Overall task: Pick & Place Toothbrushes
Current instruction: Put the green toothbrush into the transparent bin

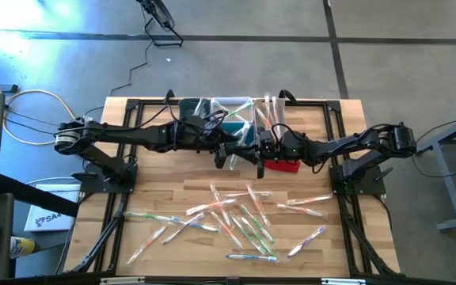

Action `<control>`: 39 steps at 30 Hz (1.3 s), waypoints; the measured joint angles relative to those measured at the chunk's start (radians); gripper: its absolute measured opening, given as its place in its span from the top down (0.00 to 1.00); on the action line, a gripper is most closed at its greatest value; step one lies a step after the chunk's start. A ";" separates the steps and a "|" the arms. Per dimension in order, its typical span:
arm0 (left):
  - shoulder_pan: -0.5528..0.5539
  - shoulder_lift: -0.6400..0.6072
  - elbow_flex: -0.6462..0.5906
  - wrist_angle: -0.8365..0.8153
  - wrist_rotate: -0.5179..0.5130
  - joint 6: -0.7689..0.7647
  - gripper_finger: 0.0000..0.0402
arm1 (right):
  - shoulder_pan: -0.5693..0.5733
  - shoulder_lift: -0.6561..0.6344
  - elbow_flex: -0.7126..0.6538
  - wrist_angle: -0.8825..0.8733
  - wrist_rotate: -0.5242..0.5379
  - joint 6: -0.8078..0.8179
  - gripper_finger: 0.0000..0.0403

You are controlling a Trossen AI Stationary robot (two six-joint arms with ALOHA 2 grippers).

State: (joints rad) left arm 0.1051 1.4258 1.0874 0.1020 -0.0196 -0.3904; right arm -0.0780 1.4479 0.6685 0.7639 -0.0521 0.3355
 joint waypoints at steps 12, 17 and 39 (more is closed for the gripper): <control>0.000 0.000 -0.001 -0.007 0.002 0.038 0.49 | 0.000 0.000 0.000 0.000 0.000 0.006 0.96; 0.000 -0.010 0.000 -0.044 -0.042 0.076 0.49 | 0.000 0.000 0.000 0.000 0.000 0.007 0.96; 0.000 -0.167 -0.004 -0.307 -0.226 0.248 0.49 | -0.003 -0.014 0.001 -0.050 0.044 -0.014 0.96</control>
State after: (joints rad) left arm 0.1050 1.2583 1.0839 -0.2053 -0.2452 -0.1421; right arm -0.0811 1.4341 0.6693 0.7136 -0.0080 0.3211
